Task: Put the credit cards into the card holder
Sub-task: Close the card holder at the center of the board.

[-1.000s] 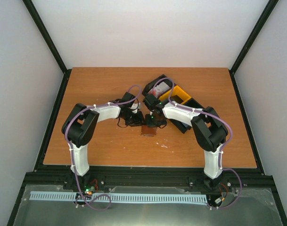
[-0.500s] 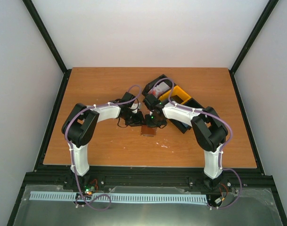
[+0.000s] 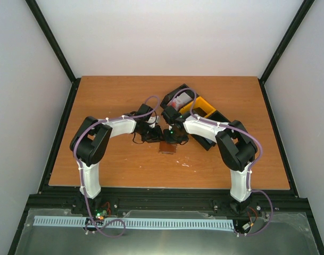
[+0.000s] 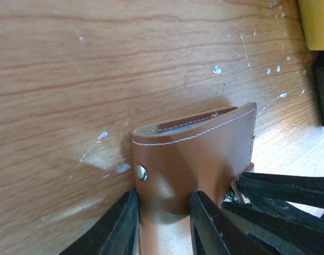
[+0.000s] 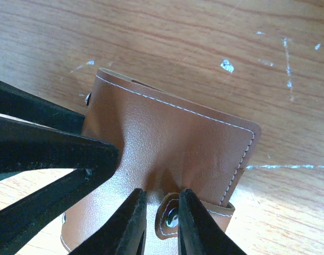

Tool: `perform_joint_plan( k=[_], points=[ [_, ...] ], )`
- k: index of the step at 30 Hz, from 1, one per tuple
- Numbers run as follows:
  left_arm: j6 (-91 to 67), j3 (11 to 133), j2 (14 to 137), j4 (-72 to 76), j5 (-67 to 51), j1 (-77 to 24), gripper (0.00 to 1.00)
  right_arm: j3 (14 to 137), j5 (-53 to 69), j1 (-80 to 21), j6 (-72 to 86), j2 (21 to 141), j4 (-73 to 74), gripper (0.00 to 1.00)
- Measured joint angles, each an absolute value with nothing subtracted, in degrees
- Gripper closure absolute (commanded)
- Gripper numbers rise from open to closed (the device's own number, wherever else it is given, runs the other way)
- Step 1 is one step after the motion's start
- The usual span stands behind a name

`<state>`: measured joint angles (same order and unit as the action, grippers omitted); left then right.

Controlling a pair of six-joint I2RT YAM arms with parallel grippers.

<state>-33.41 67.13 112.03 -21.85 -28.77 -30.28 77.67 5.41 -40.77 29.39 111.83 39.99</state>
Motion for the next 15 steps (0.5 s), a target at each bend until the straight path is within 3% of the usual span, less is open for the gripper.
perform_joint_plan(
  k=[15],
  points=[
    [-33.0, 67.1, 112.2, -21.8, -28.8, -30.3, 0.74, 77.6, 5.6, -40.8, 29.6, 111.8, 39.6, 0.77]
  ],
)
